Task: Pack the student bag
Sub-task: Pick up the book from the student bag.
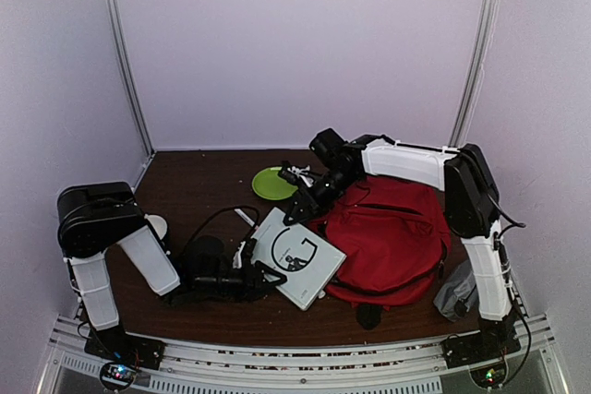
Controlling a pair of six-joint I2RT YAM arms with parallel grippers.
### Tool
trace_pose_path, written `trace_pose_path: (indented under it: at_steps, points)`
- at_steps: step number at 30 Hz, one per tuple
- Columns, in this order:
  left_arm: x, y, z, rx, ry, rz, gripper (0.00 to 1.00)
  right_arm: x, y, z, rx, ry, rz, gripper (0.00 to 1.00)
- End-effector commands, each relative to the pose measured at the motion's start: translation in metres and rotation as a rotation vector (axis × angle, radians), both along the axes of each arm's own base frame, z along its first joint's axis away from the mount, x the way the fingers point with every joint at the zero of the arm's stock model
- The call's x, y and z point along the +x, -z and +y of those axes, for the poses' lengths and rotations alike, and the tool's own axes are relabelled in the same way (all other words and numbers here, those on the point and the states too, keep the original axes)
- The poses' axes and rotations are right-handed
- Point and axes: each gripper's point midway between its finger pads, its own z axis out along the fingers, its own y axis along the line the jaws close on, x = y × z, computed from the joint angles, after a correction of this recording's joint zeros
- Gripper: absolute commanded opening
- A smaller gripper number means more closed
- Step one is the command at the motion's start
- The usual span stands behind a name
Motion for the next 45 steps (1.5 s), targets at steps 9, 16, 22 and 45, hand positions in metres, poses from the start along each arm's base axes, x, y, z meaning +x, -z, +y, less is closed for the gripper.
trace_pose_path:
  at_steps: [9, 16, 22, 45]
  points:
    - [0.005, 0.032, 0.027, 0.11, -0.101, 0.026, 0.46, -0.067, -0.024, 0.02, 0.055, -0.146, 0.095, 0.36]
    - [0.013, 0.017, 0.033, 0.096, -0.146, -0.044, 0.46, -0.085, -0.012, 0.021, 0.007, -0.143, 0.176, 0.3]
    - [0.015, 0.013, 0.035, 0.117, -0.154, -0.066, 0.47, -0.08, -0.026, 0.022, 0.044, -0.129, 0.157, 0.11]
    - [0.062, -0.243, 0.014, 0.153, -0.152, -0.895, 0.77, 0.007, -0.301, -0.101, 0.796, 0.228, -0.156, 0.0]
